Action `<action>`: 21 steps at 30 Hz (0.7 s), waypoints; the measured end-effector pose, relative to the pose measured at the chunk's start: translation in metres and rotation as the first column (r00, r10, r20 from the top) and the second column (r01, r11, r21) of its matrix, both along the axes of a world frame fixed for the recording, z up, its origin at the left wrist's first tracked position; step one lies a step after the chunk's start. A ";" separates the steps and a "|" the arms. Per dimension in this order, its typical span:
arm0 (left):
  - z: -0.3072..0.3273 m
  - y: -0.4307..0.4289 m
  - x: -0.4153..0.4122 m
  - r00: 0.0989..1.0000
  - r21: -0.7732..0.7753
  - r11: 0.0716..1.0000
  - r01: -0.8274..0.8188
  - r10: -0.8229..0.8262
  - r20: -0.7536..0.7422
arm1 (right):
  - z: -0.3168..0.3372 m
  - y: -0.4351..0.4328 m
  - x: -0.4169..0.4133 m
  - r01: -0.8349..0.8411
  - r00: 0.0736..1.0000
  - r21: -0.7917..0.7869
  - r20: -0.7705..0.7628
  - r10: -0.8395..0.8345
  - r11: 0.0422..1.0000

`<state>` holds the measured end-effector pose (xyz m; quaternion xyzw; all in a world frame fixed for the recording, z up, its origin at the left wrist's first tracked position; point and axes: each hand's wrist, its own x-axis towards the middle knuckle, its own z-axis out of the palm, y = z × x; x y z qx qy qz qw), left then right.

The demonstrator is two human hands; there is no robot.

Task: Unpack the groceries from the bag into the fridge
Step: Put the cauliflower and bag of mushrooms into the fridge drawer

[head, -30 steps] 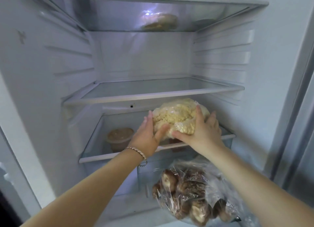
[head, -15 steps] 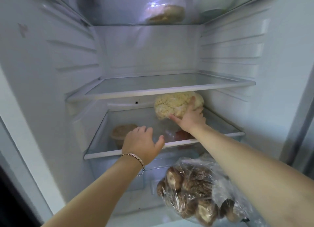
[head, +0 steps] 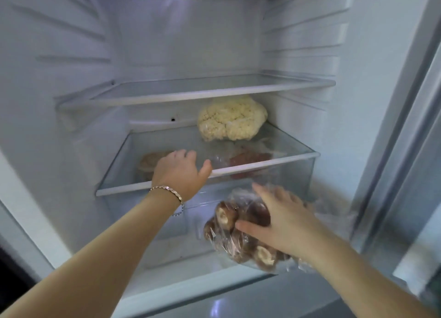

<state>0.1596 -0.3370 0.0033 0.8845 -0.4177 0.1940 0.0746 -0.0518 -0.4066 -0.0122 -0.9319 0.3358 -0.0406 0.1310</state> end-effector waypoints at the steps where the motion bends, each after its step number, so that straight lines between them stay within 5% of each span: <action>1: -0.001 0.000 0.000 1.000 -0.010 1.000 0.001 -0.001 0.003 | -0.014 -0.002 -0.001 0.023 0.999 -0.032 -0.047 -0.024 0.999; 6: 0.001 0.002 -0.005 1.000 -0.061 0.998 0.017 -0.019 -0.021 | -0.037 -0.013 -0.016 0.129 0.989 -0.205 0.096 -0.111 0.970; 8: -0.003 0.009 -0.009 0.996 -0.209 0.974 0.084 -0.091 -0.023 | -0.038 -0.014 -0.018 0.089 0.981 -0.254 0.188 -0.041 0.963; 12: -0.031 0.038 -0.047 0.927 -0.624 0.696 0.355 -0.349 0.138 | -0.045 -0.017 -0.021 0.035 0.899 -0.376 0.417 0.135 0.926; 14: -0.047 0.047 -0.069 0.885 -0.701 0.682 0.211 -0.437 -0.158 | -0.044 -0.019 -0.024 0.049 0.848 -0.379 0.505 0.162 0.924; 15: -0.052 0.046 -0.077 0.787 -0.694 0.719 0.018 -0.438 -0.434 | -0.042 -0.020 -0.026 0.059 0.818 -0.405 0.544 0.188 0.913; 17: -0.054 0.039 -0.080 0.315 -0.512 0.753 -0.414 -0.410 -0.856 | -0.036 -0.019 -0.029 0.078 0.776 -0.471 0.582 0.243 0.879; 19: -0.048 0.029 -0.074 -0.078 -0.308 0.680 -0.666 -0.474 -0.877 | -0.031 -0.019 -0.035 0.097 0.748 -0.508 0.604 0.274 0.856; 21: -0.043 0.019 -0.067 -0.260 -0.210 0.618 -0.758 -0.580 -0.772 | -0.029 -0.020 -0.045 0.115 0.742 -0.503 0.617 0.262 0.857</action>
